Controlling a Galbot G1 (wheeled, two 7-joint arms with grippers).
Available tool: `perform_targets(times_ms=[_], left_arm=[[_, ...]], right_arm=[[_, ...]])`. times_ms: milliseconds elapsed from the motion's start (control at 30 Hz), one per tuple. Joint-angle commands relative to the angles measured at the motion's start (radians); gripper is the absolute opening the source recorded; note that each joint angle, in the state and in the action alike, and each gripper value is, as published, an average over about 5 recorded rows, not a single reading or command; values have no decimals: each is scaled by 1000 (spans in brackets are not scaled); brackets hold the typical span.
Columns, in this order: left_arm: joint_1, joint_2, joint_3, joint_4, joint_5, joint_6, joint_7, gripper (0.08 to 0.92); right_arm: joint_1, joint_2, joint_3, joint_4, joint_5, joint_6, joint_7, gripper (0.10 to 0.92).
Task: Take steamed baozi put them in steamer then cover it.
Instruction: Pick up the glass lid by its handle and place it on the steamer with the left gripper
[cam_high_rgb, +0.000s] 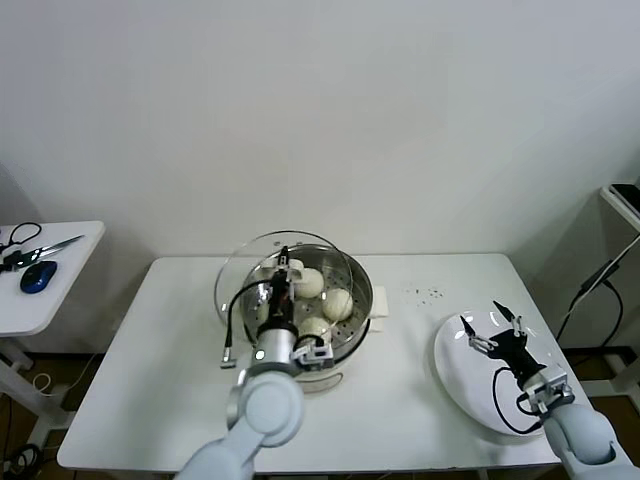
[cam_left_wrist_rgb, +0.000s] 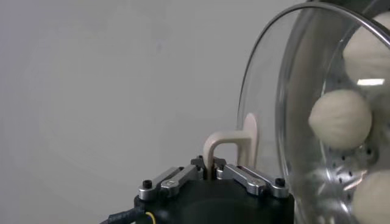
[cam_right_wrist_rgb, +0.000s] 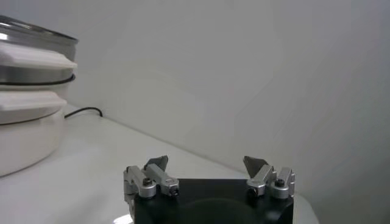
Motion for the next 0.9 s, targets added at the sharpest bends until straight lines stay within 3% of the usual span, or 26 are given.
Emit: perform_targets(times_ms=[33,900], left_arm=[[-57,-146,73,144,61,48,25,150],[-40,-141,32,189,28,48,-2,150]], right_arm=[[-10,-1,28,-10,-3,7,-2,823],[0,5,29,-30,-22,19,-13,823]])
